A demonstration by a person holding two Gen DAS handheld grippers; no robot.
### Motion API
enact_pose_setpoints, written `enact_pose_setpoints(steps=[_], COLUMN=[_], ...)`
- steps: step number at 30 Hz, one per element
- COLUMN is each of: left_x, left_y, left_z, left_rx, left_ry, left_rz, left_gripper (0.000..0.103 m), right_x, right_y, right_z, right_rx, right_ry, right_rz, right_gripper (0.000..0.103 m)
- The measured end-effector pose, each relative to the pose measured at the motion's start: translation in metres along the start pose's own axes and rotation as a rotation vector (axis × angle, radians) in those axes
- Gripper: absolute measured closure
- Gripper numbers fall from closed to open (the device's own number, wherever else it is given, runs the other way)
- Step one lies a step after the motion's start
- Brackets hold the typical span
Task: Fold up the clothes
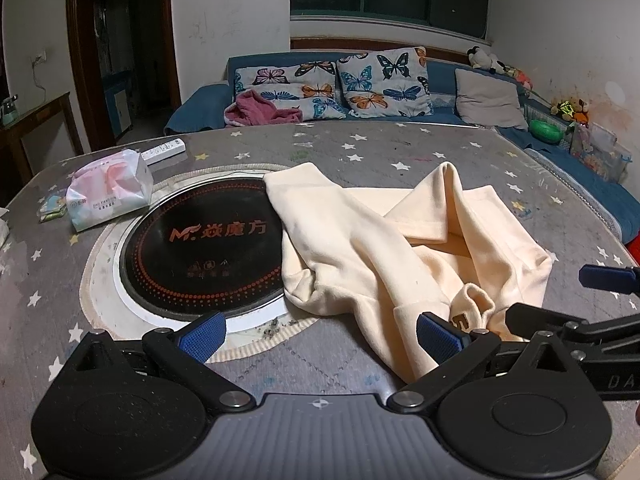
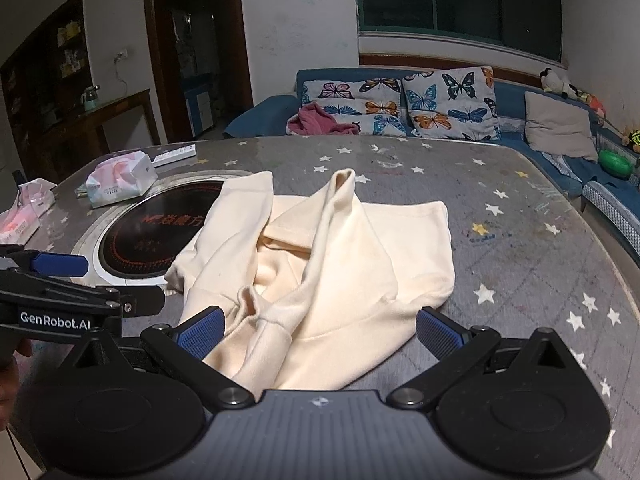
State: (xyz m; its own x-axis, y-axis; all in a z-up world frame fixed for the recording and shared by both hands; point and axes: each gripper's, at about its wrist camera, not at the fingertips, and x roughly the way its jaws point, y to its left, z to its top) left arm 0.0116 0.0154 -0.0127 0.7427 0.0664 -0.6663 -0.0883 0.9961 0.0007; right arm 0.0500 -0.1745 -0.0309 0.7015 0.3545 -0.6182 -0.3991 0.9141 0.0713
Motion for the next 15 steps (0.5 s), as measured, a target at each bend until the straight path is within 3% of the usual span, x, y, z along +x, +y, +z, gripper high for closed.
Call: enact_pose_setpoints(steps=[6,15], left_x=[0.004,0.015], left_y=[0.003,0.01], left_z=[0.006,0.016], left_rx=[0.0,-0.009], left_ry=[-0.006,-0.011], left_rz=[0.004,0.011], left_gripper=[0.0,0.0], right_x=[0.006,0.033], right_y=[-0.001,-0.013], right_z=[0.012,0.04], right_rx=[-0.032,-0.035], right_ry=[-0.006,0.013], right_rz=[-0.009,0.011], right_gripper=[0.002,0.014])
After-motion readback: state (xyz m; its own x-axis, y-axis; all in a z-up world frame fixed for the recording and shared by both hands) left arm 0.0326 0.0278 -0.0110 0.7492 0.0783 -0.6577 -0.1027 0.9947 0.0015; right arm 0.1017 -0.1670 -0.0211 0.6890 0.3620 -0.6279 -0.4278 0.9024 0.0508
